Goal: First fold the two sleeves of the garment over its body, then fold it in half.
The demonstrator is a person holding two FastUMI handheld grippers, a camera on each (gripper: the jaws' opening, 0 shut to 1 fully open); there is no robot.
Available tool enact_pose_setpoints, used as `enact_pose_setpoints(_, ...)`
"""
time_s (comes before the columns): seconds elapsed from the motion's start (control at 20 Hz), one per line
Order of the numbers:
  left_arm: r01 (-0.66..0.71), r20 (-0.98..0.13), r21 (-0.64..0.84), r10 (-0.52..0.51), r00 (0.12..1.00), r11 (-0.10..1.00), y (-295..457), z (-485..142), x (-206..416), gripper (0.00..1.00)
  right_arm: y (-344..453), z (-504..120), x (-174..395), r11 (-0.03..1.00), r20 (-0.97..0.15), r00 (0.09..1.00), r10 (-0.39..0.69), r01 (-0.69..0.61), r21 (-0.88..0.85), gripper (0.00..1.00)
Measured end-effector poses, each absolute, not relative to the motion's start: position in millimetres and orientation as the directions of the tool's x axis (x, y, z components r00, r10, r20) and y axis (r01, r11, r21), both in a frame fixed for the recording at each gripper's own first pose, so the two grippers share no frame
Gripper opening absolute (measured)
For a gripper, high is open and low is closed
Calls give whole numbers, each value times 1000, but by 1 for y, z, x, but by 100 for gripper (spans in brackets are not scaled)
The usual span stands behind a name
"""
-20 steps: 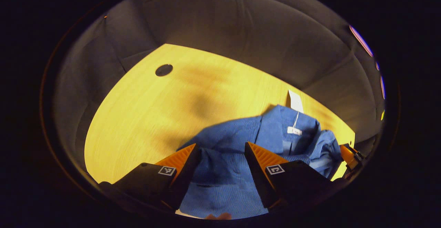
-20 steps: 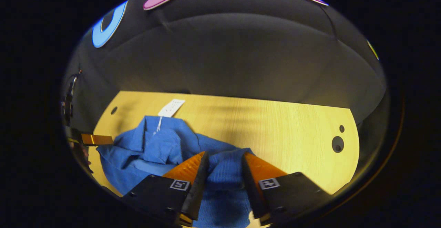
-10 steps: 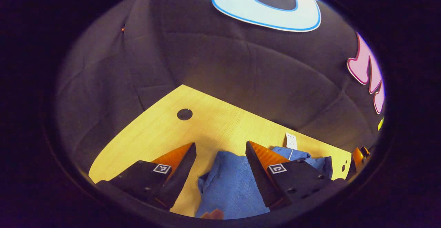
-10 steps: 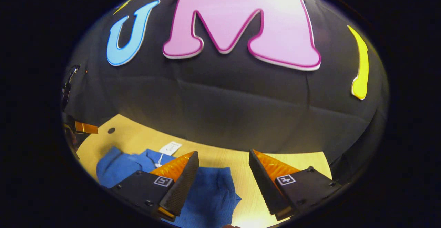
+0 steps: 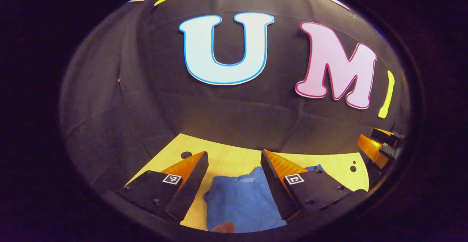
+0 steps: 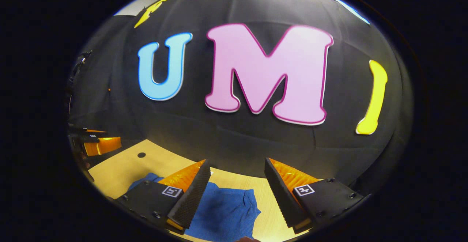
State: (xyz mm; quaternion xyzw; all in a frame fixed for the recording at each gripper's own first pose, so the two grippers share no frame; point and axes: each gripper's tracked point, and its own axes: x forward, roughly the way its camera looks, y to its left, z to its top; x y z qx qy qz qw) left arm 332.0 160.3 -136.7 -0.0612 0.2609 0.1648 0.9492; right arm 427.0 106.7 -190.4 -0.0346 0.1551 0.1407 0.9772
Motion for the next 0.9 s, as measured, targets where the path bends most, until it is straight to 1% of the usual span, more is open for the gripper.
enact_pose_setpoints(0.05,-340,-496,-26,283,821,940,152,-125,320,85,108,-179,416,956,-299,915,272,-293,-28,95)
enact_pose_setpoints(0.15,-349,-453,-24,301,839,937,135,-112,301,85,111,-160,389,950,-283,914,292,-311,-26,95)
enact_pose_setpoints(0.4,-345,-396,-103,279,875,933,100,-98,259,85,112,-110,331,947,-193,930,312,-321,-12,95)
enact_pose_setpoints(0.55,-317,-343,-65,278,897,946,90,-82,234,84,114,-95,294,951,-168,939,299,-308,-24,95)
enact_pose_setpoints(0.7,-275,-266,-9,262,928,962,82,-55,215,84,114,-75,259,962,-114,958,262,-269,-48,95)
enact_pose_setpoints(0.75,-261,-258,-3,251,933,965,77,-49,204,84,113,-69,247,966,-106,964,245,-252,-64,95)
enact_pose_setpoints(0.9,-231,-240,21,229,943,973,75,-36,170,82,122,-52,210,964,-64,967,246,-251,-88,95)
